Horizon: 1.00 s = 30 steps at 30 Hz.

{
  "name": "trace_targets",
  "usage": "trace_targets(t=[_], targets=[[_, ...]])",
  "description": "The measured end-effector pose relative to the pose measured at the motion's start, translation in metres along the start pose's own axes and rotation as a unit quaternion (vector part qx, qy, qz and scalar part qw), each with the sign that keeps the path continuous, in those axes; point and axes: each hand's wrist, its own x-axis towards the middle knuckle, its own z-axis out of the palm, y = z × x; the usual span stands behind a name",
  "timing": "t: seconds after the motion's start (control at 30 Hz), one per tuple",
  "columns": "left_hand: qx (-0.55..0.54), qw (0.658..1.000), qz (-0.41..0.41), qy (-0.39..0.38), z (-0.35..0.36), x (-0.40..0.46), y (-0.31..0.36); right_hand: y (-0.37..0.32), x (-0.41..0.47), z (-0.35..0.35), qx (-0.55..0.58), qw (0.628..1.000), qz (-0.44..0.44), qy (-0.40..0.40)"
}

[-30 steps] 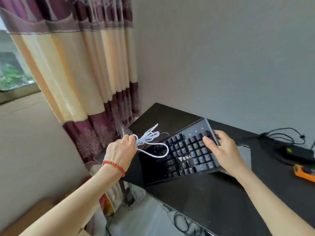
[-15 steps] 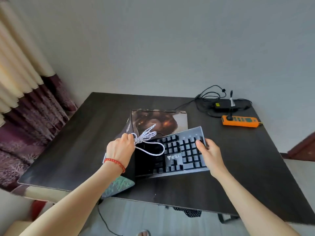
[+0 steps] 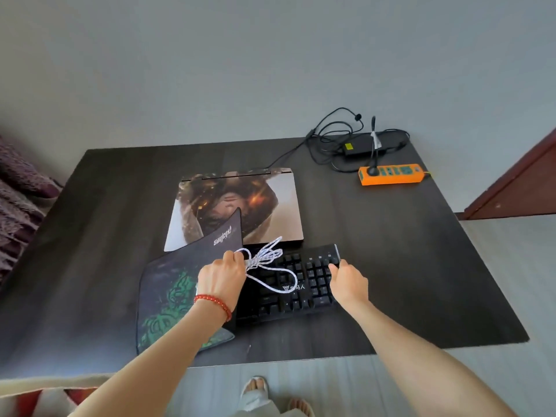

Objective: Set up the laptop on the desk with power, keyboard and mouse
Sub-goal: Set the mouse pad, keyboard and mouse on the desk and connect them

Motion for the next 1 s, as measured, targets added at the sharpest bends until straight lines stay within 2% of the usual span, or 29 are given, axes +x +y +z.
trace_targets(t=[0.03, 0.13, 0.43, 0.5, 0.53, 0.6, 0.67, 0.73, 0.9, 1.0], targets=[[0.007, 0.999, -0.004, -0.036, 0.006, 0.002, 0.004, 0.001, 0.000, 0.005, -0.016, 1.000, 0.001, 0.001], [-0.007, 0.998, 0.008, -0.069, 0.016, 0.007, 0.012, 0.006, 0.000, 0.018, -0.031, 0.999, 0.008, -0.011], [-0.039, 0.994, 0.028, -0.098, 0.023, 0.026, 0.022, 0.013, -0.003, 0.020, -0.093, 0.995, -0.009, -0.023], [-0.061, 0.993, 0.022, -0.102, 0.023, 0.030, 0.026, 0.010, -0.002, 0.013, -0.102, 0.995, -0.010, 0.003], [-0.075, 0.991, 0.018, -0.107, 0.023, 0.032, 0.028, 0.008, -0.001, 0.008, -0.079, 0.997, -0.010, 0.020], [-0.119, 0.986, 0.011, -0.115, 0.021, 0.037, 0.029, -0.002, -0.002, -0.004, 0.041, 0.999, -0.009, 0.034], [-0.177, 0.974, 0.018, -0.140, 0.018, 0.044, 0.034, -0.010, -0.004, -0.016, 0.154, 0.987, -0.016, 0.031], [-0.240, 0.951, 0.023, -0.192, 0.013, 0.053, 0.037, -0.017, -0.009, -0.026, 0.202, 0.978, -0.025, 0.035], [-0.324, 0.913, 0.009, -0.247, 0.009, 0.075, 0.032, -0.035, -0.020, -0.034, 0.236, 0.970, -0.046, 0.040], [-0.411, 0.864, 0.019, -0.291, 0.013, 0.079, 0.018, -0.045, -0.026, -0.029, 0.231, 0.970, -0.060, 0.039]])
